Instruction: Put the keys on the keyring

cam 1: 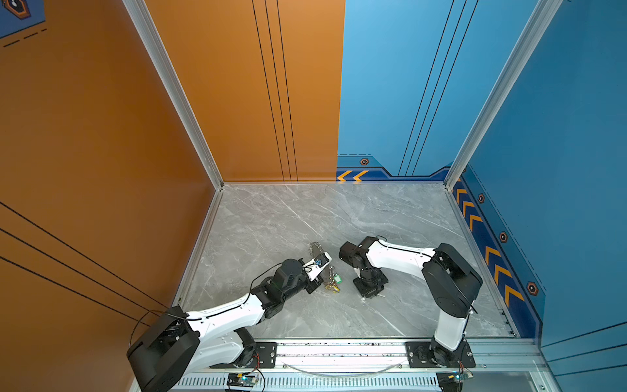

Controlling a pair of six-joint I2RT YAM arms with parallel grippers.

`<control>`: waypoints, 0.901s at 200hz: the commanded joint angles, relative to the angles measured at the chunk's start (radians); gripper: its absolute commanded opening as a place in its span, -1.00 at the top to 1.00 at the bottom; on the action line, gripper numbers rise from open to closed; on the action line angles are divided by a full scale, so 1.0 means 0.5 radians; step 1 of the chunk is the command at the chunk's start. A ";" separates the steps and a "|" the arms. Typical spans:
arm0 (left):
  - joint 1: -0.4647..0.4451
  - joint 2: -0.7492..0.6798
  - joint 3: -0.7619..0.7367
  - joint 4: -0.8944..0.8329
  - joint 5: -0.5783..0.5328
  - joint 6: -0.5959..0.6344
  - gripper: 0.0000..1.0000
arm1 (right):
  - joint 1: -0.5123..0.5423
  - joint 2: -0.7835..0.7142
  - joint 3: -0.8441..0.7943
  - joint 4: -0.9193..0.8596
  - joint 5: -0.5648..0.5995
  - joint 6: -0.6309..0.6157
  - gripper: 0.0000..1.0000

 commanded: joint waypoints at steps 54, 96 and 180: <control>-0.026 0.011 0.042 0.048 -0.022 0.016 1.00 | 0.058 -0.503 -0.293 0.181 0.192 0.310 0.47; -0.025 0.008 0.045 0.047 -0.021 0.015 1.00 | 0.176 -0.915 -0.681 0.683 0.240 0.666 0.47; -0.029 0.005 0.043 0.047 -0.024 0.016 1.00 | 0.372 -1.197 -1.098 1.040 0.566 1.130 0.55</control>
